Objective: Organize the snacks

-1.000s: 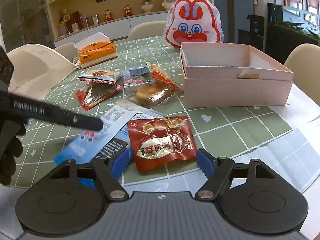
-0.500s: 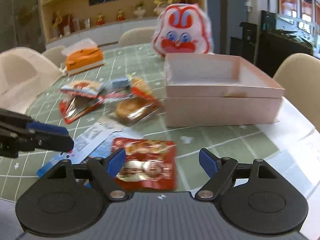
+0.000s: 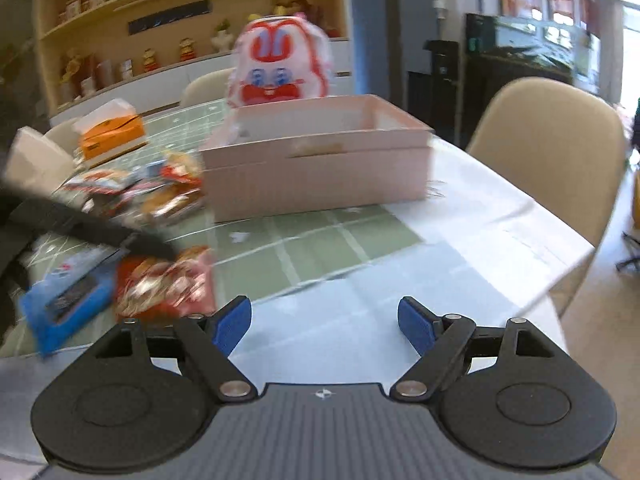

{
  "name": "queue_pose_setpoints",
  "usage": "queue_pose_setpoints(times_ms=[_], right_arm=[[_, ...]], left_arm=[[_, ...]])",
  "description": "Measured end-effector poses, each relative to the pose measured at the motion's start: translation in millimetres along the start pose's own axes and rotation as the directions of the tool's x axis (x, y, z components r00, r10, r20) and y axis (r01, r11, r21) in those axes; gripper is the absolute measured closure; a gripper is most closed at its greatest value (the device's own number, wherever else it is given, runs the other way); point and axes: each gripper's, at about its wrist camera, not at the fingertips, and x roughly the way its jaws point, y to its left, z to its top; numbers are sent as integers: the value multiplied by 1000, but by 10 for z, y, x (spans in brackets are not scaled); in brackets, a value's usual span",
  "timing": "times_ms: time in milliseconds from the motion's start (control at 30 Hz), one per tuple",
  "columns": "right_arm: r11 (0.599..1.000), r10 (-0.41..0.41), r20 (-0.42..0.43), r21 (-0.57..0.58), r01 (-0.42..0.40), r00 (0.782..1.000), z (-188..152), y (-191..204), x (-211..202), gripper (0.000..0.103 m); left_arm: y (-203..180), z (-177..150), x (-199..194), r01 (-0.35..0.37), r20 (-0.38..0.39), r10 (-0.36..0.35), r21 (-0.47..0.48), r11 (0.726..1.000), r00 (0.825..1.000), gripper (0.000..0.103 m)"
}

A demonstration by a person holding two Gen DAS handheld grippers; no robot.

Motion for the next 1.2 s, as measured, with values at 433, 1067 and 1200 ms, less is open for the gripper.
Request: queue_pose_setpoints(times_ms=[433,1067,1200], right_arm=[[997,5,47,78,-9,999,48,-243,94,21],[997,29,59,73,-33,998,22,-259,66,19],[997,32,55,67,-36,998,26,-253,69,17]], left_arm=[[-1021,-292,13,-133,-15,151,392,911,988,60],[-768,-179,186,-184,-44,208,311,932,977,34],[-583,-125,182,-143,-46,156,204,968,987,33]])
